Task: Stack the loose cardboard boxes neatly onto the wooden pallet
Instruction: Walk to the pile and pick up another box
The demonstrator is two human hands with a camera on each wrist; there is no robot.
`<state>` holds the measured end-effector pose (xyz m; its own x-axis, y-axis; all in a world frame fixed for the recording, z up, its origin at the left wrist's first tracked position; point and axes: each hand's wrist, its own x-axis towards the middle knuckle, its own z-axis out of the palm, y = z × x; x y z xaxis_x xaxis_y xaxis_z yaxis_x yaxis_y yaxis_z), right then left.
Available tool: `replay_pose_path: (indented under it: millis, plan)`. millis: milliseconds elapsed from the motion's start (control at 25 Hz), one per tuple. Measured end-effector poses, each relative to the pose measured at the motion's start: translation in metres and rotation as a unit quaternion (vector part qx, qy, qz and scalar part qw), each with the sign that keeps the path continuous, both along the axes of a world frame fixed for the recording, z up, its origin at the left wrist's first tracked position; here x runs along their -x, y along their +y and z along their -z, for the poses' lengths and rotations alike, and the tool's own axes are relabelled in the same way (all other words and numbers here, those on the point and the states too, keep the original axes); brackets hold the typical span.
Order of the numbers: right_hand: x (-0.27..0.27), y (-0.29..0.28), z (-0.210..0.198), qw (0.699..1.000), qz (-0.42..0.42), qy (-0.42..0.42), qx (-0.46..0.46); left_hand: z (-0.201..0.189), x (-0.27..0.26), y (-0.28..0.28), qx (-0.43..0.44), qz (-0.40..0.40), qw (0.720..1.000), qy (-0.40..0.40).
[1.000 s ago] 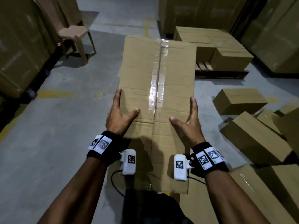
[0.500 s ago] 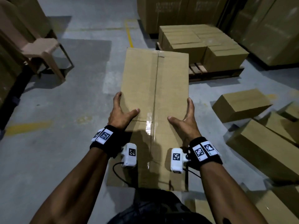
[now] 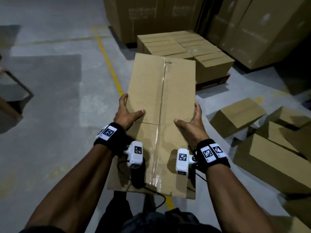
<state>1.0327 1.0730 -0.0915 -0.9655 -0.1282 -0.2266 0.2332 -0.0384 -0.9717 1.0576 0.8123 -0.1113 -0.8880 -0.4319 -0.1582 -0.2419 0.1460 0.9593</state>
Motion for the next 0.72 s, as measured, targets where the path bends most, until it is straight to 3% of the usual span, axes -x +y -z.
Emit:
replay_pose_path:
  millis: [240, 400, 720]
  plan:
    - [0.105, -0.075, -0.009, 0.993, 0.114, -0.024, -0.031, -0.014, 0.161, -0.069, -0.004, 0.125, 0.992, -0.004]
    - [0.164, -0.086, -0.014, 0.985, 0.16, -0.03, -0.054, -0.021, 0.245, -0.078, -0.005, 0.184, 0.983, -0.007]
    - [0.338, -0.087, 0.024, 0.972, 0.226, -0.037, -0.049, 0.018, 0.452, -0.076, 0.041, 0.237, 0.969, -0.051]
